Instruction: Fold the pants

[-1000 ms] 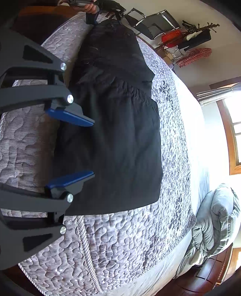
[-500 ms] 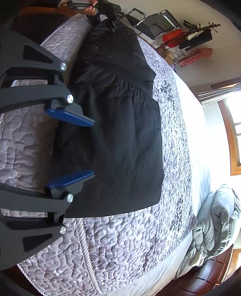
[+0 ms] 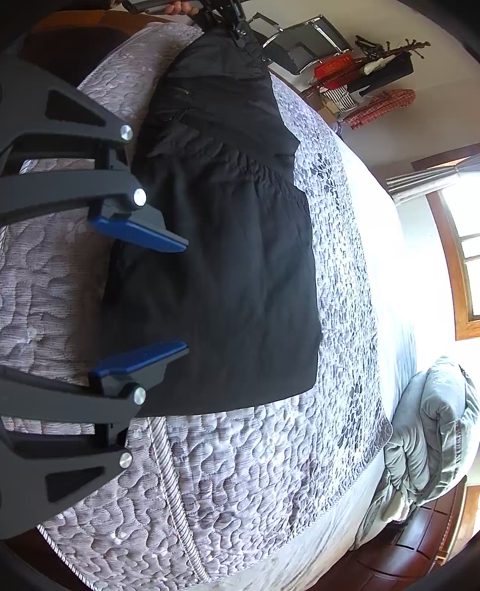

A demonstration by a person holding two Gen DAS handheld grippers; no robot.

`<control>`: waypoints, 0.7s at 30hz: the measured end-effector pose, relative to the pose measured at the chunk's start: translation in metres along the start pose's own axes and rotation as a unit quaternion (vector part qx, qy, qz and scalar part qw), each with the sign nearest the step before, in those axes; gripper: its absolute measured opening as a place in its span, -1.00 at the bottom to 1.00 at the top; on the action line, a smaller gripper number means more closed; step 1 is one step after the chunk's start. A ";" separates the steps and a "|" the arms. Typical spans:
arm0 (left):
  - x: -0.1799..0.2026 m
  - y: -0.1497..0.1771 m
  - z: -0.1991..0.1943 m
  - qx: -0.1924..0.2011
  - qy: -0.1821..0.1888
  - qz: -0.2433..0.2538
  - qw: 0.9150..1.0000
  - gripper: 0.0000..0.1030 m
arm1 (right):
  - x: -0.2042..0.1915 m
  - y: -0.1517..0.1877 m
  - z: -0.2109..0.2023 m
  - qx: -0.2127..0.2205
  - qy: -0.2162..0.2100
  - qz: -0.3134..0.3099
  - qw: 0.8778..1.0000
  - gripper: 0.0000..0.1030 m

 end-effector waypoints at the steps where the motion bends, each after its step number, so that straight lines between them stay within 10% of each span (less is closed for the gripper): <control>1: 0.008 0.000 0.000 0.001 -0.002 0.018 1.000 -0.68 | 0.000 0.000 -0.001 0.001 0.000 0.001 1.000 -0.01; 12: 0.083 0.026 0.001 -0.004 0.007 0.153 0.988 -0.56 | 0.010 -0.006 -0.003 0.009 -0.001 0.018 1.000 -0.01; 21: 0.153 0.068 0.026 -0.032 0.008 0.269 0.963 -0.46 | 0.009 -0.016 -0.004 0.019 -0.009 0.022 1.000 -0.01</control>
Point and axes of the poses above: each gripper's, at about its wrist camera, not at the fingertips, and z roughly the way its jaws point, x to its right, y to its underside, the point moved 6 cm from there along z, roughly the way its jaws point, and after that the axes turned 8 degrees about y, right-handed, at the moved point
